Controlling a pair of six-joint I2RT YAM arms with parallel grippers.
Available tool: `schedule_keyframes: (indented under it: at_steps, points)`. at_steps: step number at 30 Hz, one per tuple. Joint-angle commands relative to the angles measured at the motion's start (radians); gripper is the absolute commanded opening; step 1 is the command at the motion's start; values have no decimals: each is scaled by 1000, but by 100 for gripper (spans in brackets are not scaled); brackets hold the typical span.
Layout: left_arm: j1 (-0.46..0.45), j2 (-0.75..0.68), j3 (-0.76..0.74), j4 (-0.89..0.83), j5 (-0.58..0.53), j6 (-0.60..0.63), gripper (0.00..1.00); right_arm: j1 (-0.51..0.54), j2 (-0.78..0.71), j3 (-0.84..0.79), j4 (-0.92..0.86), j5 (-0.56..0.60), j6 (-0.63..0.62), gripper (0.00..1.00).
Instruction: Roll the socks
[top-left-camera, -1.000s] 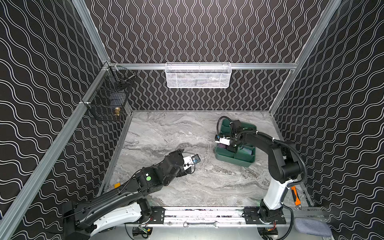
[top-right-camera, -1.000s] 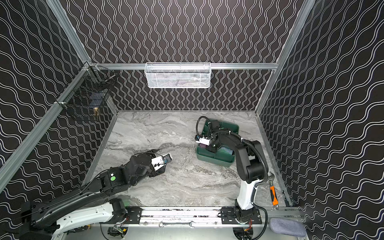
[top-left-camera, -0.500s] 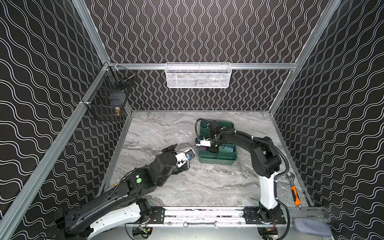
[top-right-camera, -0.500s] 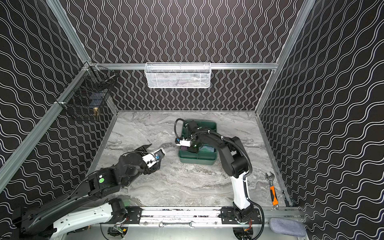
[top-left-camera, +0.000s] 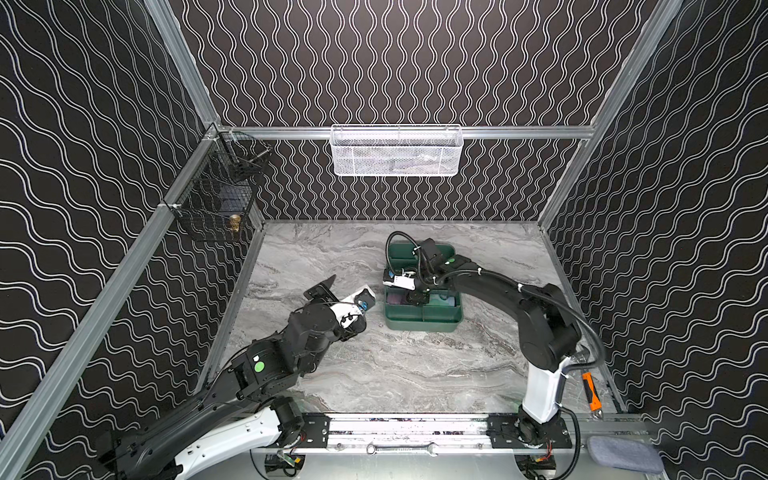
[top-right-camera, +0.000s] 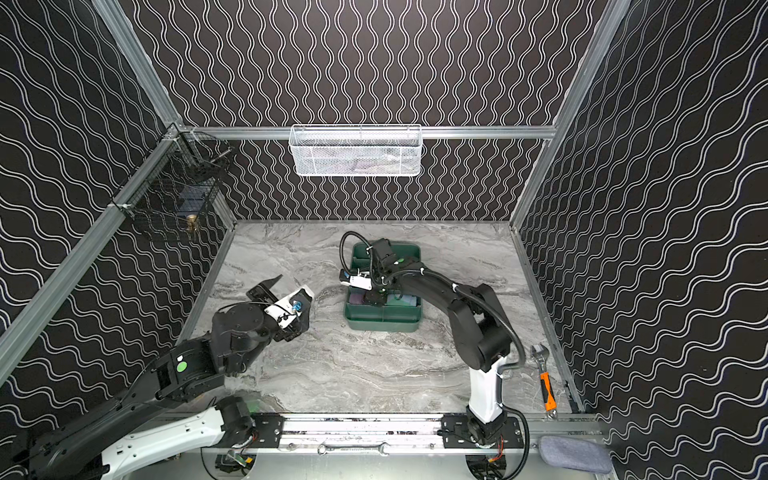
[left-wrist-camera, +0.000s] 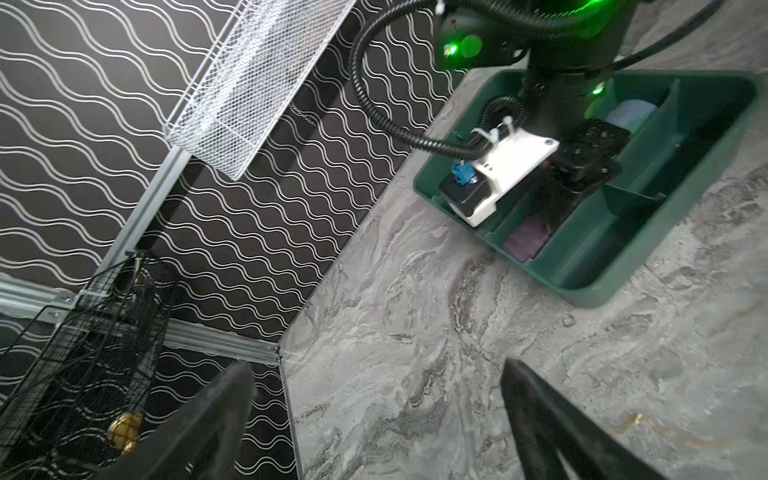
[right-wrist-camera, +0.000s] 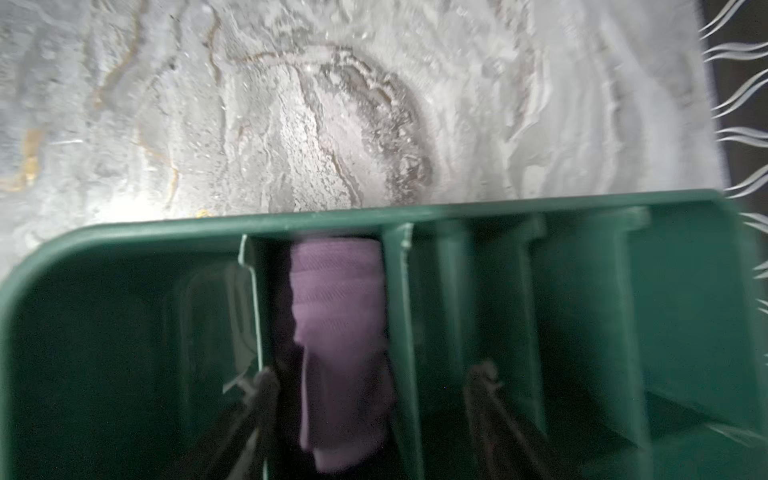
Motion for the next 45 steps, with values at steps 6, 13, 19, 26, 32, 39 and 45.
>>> schedule_keyframes:
  at_steps: [6, 13, 19, 26, 32, 39, 45]
  points:
    - [492, 257, 114, 148, 431, -187, 99, -191, -369, -205, 348, -63, 248, 79]
    - [880, 548, -116, 553, 438, -562, 99, -547, -594, -667, 1020, 195, 782, 90]
    - [998, 690, -232, 670, 439, -662, 99, -650, -578, -950, 1237, 551, 949, 90]
    - [1017, 895, -255, 891, 572, -602, 99, -651, -506, -1018, 1319, 409, 918, 91]
    - [1013, 942, -250, 976, 743, -550, 99, -649, -600, -1161, 1351, 369, 886, 92]
    - [798, 958, -586, 1647, 378, -424, 99, -656, -443, -1232, 1640, 157, 837, 90]
    - [803, 925, -541, 1498, 326, -470, 99, -672, -360, -1173, 1595, 249, 906, 100]
